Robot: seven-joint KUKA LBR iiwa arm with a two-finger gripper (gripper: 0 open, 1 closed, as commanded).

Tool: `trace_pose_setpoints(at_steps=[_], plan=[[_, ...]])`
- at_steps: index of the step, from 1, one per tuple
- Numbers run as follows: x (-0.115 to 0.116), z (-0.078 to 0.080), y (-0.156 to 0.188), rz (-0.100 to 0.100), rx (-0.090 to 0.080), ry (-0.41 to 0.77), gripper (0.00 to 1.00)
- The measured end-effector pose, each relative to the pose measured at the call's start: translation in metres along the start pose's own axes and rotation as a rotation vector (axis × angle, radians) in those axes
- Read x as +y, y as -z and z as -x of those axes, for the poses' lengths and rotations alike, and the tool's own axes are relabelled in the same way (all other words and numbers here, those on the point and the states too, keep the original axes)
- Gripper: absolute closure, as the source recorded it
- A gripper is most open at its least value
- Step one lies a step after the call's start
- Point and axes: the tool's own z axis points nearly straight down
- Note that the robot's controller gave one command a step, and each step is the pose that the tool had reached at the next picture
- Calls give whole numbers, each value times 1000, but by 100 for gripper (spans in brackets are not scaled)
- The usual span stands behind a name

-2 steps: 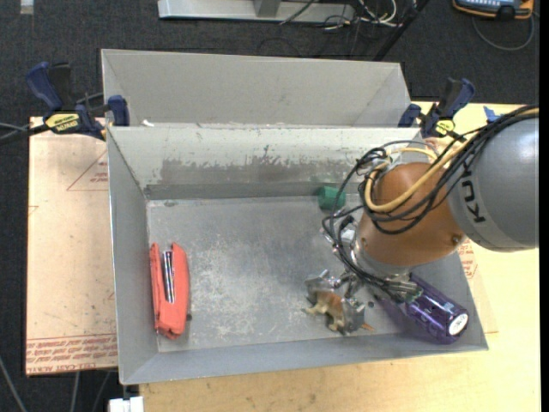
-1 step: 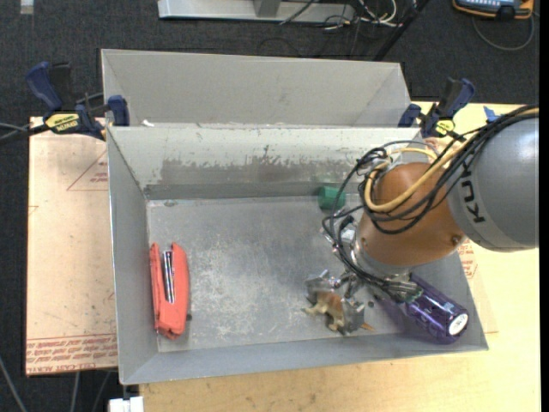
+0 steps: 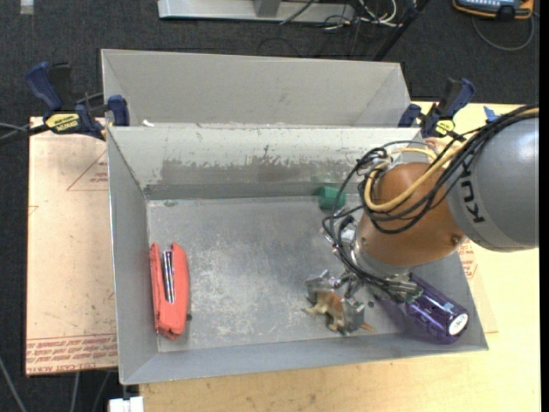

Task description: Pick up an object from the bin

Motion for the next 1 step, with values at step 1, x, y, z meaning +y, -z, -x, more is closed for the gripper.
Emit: trace_pose_setpoints(at_steps=[1], plan=[[0,0,0,0,0,0,100]])
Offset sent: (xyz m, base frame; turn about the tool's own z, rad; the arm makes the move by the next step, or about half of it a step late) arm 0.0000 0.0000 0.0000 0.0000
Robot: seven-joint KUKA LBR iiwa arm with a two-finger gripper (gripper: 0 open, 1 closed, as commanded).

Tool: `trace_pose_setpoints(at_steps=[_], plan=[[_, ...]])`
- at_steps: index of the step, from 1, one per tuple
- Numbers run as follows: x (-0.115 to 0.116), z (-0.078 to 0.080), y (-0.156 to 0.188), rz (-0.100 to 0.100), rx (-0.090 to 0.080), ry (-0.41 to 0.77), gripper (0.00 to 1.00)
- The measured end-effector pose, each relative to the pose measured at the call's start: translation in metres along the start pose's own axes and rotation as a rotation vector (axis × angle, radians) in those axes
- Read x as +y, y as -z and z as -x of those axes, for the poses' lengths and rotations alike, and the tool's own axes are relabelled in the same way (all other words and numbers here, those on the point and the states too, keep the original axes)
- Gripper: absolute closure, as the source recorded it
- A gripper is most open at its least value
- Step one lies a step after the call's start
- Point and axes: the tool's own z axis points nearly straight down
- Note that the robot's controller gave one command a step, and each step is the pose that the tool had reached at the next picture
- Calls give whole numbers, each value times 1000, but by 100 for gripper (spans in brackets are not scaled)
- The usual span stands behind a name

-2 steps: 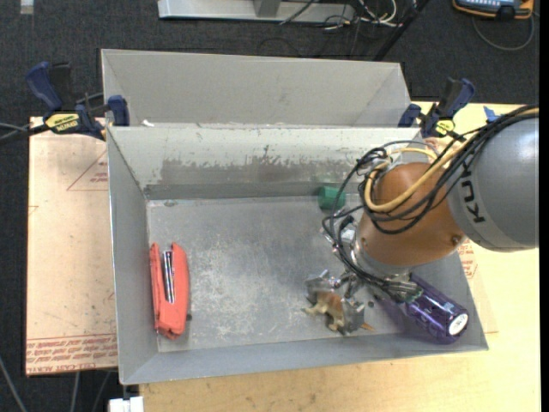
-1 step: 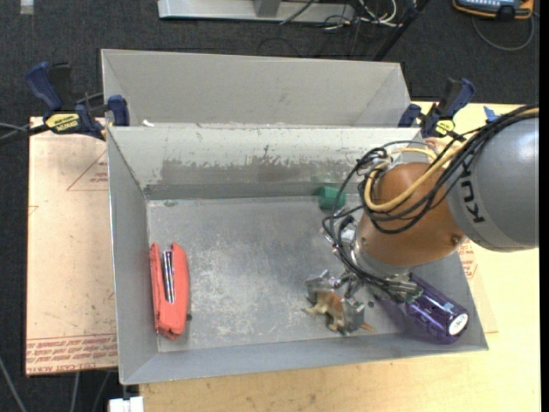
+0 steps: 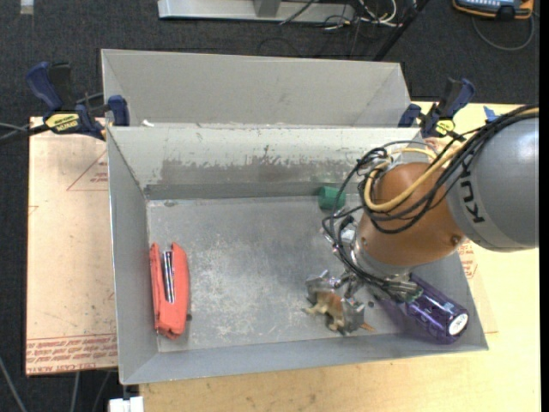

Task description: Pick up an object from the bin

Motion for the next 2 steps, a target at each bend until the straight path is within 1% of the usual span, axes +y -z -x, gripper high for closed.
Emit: trace_pose_setpoints(at_steps=[2], plan=[[0,0,0,0,0,0,100]])
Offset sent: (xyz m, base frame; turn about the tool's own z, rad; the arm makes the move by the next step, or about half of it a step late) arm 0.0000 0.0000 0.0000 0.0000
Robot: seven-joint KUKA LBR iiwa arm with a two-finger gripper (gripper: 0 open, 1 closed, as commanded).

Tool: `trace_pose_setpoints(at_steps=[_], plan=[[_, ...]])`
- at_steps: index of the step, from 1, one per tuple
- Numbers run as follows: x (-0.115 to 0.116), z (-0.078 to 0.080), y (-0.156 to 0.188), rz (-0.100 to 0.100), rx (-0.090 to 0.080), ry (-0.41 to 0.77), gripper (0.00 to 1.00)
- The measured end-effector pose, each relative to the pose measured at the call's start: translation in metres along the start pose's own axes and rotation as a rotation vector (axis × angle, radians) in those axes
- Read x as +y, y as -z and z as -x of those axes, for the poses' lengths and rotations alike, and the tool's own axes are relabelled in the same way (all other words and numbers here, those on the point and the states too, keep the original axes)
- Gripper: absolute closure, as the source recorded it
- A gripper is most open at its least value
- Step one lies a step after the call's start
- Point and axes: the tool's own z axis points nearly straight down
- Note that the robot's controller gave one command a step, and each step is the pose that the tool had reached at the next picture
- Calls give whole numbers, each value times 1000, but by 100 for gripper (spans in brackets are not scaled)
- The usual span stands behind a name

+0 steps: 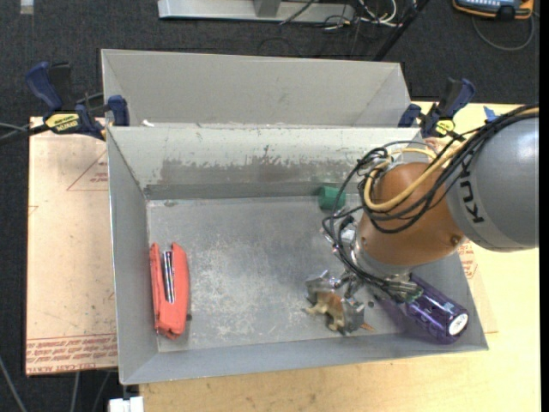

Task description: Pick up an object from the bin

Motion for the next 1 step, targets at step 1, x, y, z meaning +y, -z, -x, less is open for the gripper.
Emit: trace_pose_setpoints(at_steps=[1], plan=[[0,0,0,0,0,0,100]])
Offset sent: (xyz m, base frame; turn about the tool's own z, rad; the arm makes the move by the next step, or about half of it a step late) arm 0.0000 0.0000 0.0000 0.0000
